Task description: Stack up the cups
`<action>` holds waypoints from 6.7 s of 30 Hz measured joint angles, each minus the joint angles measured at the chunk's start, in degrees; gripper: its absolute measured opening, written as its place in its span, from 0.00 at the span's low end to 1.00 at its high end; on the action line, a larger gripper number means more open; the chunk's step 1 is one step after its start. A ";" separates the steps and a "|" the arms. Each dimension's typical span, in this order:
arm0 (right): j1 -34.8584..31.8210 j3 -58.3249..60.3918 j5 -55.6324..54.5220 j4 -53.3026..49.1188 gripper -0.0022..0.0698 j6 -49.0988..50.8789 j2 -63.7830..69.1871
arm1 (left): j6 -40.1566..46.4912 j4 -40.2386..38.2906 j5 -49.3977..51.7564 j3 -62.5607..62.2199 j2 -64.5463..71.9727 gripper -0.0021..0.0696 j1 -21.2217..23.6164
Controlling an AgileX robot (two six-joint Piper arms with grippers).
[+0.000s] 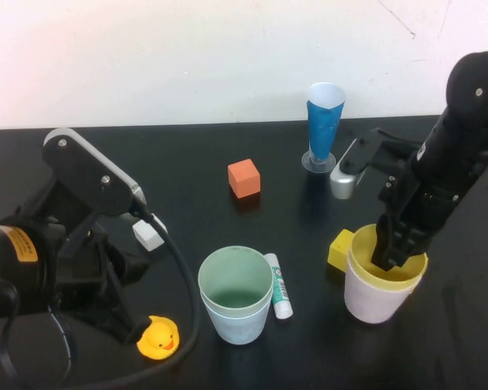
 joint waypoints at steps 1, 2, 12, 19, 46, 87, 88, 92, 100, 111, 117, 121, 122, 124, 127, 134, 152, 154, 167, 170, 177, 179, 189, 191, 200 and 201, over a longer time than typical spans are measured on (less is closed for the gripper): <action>0.00 0.00 0.00 0.10 0.17 -0.71 0.02 | 0.00 0.00 0.00 0.00 0.00 0.03 0.00; 0.00 -0.44 0.52 0.34 0.13 -1.12 0.12 | 0.00 0.00 0.00 0.00 0.00 0.03 0.00; 1.42 -19.45 6.56 9.40 0.10 -1.37 0.48 | -13.37 7.32 -4.68 0.00 0.00 0.03 2.08; 10.44 -28.18 7.27 8.66 0.09 -1.83 0.73 | -20.98 12.53 -3.93 0.00 0.00 0.03 5.09; 15.57 -28.35 7.97 5.04 0.36 1.00 8.53 | -21.25 12.19 -3.29 0.00 0.00 0.03 5.09; 15.57 23.90 -4.22 -20.11 0.04 19.09 -63.88 | 3.81 -6.38 -53.46 37.72 -45.24 0.03 5.09; 15.57 28.73 -7.23 -18.84 0.04 19.09 -66.86 | 3.81 -6.95 -53.46 38.41 -45.24 0.03 5.09; 15.57 44.87 -15.87 -16.00 0.03 19.33 -77.38 | 3.45 -8.00 -52.77 40.45 -45.24 0.03 5.09; 15.57 60.64 -21.61 -11.21 0.03 20.74 -88.30 | 3.45 -8.21 -45.79 40.66 -45.24 0.03 5.09; 15.57 63.09 -23.46 -10.98 0.03 20.72 -88.90 | 3.37 -8.21 -34.01 40.66 -45.24 0.03 5.09; 15.57 63.09 -23.55 -10.98 0.03 20.72 -88.90 | 3.37 -8.21 -29.98 41.01 -45.24 0.03 5.09; 15.57 63.09 -23.55 -10.98 0.03 20.72 -88.90 | 3.37 -8.21 -27.33 41.11 -45.24 0.03 5.09; 15.57 63.09 -23.55 -10.98 0.03 20.72 -88.90 | 3.23 -8.21 -26.62 41.10 -45.66 0.03 5.32; 15.57 63.09 -23.58 -10.98 0.03 20.72 -88.99 | 1.63 -8.30 -26.13 41.61 -47.39 0.03 6.67; 15.57 63.09 -23.69 -10.98 0.03 20.72 -88.99 | -0.25 -8.08 -26.76 42.86 -51.34 0.03 10.79; 15.57 63.09 -23.69 -10.98 0.03 20.77 -88.99 | -0.58 -7.99 -27.02 48.16 -60.80 0.03 21.65; 15.57 63.09 -23.69 -10.98 0.03 20.77 -88.99 | -5.24 -7.64 -16.96 50.14 -62.29 0.03 26.83; 15.57 63.09 -23.69 -10.98 0.03 20.77 -88.99 | -8.71 -5.59 -16.96 50.11 -62.29 0.03 26.83; 15.57 63.09 -23.69 -10.98 0.03 20.77 -88.99 | -19.31 3.19 -16.96 50.01 -62.29 0.03 24.54; 15.57 63.09 -23.69 -10.98 0.03 20.77 -88.99 | -19.31 3.19 -16.96 50.01 -62.29 0.03 24.54; 15.57 63.09 -23.69 -10.98 0.03 20.77 -88.99 | -19.31 3.28 -16.96 50.01 -62.29 0.03 24.54; 15.57 63.09 -23.69 -10.98 0.03 20.77 -88.99 | -19.61 3.28 -16.96 50.01 -62.29 0.03 24.54; 15.57 63.09 -23.69 -10.98 0.03 20.77 -88.99 | -19.31 3.28 -16.96 50.01 -62.29 0.03 24.54; 15.57 63.09 -23.69 -10.98 0.03 20.77 -88.99 | -19.31 3.28 -16.96 50.01 -62.29 0.03 24.54; 1.36 68.19 -33.76 -10.86 0.03 18.59 -96.64 | -19.31 3.40 -16.96 50.01 -62.29 0.03 24.54; -1.48 70.00 -35.94 -10.86 0.03 18.42 -98.36 | -19.31 3.40 -16.96 50.01 -62.29 0.03 24.54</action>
